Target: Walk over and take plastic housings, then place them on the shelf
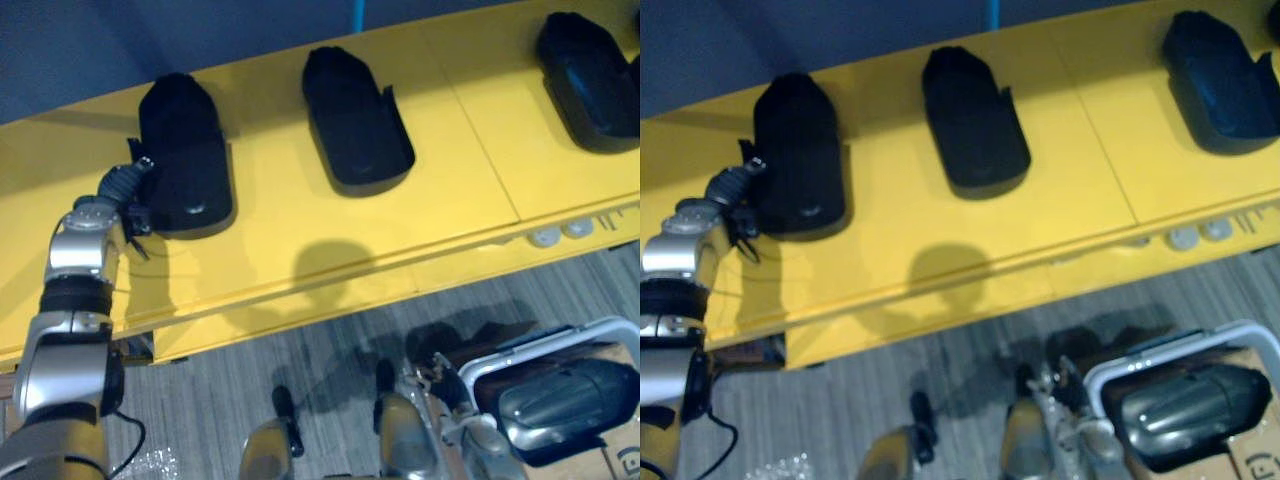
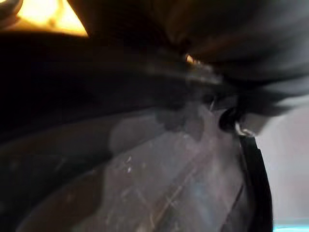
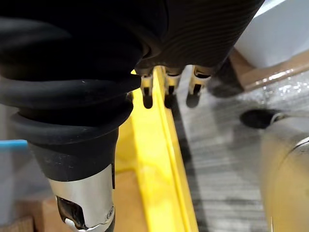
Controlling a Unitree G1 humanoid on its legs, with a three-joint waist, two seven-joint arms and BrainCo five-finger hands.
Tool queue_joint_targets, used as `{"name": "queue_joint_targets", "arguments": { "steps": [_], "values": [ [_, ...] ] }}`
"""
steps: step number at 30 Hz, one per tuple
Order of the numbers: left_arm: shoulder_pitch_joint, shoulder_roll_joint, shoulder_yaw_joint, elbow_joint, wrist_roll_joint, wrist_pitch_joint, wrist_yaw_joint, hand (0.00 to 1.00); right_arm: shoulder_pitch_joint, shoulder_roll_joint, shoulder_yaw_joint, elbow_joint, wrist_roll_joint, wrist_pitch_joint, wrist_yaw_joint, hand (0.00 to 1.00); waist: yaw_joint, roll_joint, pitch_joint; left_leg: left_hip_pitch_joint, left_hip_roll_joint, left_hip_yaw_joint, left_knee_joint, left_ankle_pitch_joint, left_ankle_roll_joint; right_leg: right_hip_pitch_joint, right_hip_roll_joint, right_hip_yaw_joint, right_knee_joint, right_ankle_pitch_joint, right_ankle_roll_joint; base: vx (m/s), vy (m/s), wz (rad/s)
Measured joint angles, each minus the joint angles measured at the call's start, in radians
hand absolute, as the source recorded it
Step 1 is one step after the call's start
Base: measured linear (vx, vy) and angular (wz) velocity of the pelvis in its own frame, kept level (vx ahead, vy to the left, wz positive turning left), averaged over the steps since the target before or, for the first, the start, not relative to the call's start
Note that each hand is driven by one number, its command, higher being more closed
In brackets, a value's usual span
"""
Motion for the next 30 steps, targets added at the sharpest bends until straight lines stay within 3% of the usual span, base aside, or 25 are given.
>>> {"name": "queue_joint_targets", "arguments": {
  "steps": [12, 22, 24, 28, 30],
  "values": [
    [0.000, 0.000, -0.005, -0.008, -0.040, -0.001, -0.008, 0.00, 0.000, 0.004, 0.000, 0.003, 0.000, 0.000, 0.000, 0.00, 0.002, -0.009, -0.005, -0.002, 0.000, -0.004, 0.006, 0.000, 0.000, 0.004, -0.001, -0.002, -0.001, 0.001, 0.001, 0.00, 0.000, 0.00],
    [0.036, 0.000, -0.007, -0.044, -0.111, 0.007, -0.054, 0.00, 0.008, 0.004, -0.001, 0.022, -0.001, -0.003, 0.000, 0.00, 0.004, -0.008, -0.006, 0.019, -0.001, -0.016, 0.006, 0.000, 0.000, 0.040, -0.007, -0.023, -0.010, 0.001, 0.001, 0.00, 0.002, 0.04],
    [0.060, 0.000, -0.007, -0.044, -0.119, 0.016, -0.052, 0.00, 0.012, 0.005, -0.001, 0.022, -0.004, -0.002, 0.000, 0.00, 0.004, -0.004, -0.030, 0.021, -0.002, -0.014, -0.001, 0.000, 0.001, 0.039, -0.007, -0.023, -0.013, 0.001, 0.001, 0.00, 0.000, 0.00],
    [0.096, -0.007, -0.003, -0.035, -0.154, 0.023, -0.016, 0.00, 0.028, 0.005, -0.002, 0.023, -0.013, -0.001, 0.000, 0.00, 0.004, -0.001, -0.055, 0.041, -0.002, -0.014, -0.008, 0.000, 0.001, 0.060, -0.006, -0.025, -0.021, 0.001, 0.001, 0.02, 0.004, 0.00],
    [0.105, -0.034, 0.030, -0.015, -0.153, -0.009, 0.051, 0.00, 0.033, 0.005, -0.002, 0.030, -0.029, -0.001, 0.001, 0.00, 0.003, -0.001, -0.057, 0.071, -0.003, -0.013, -0.020, 0.001, 0.000, 0.089, -0.006, -0.026, -0.031, 0.000, 0.001, 0.00, 0.000, 0.00]
  ]
}}
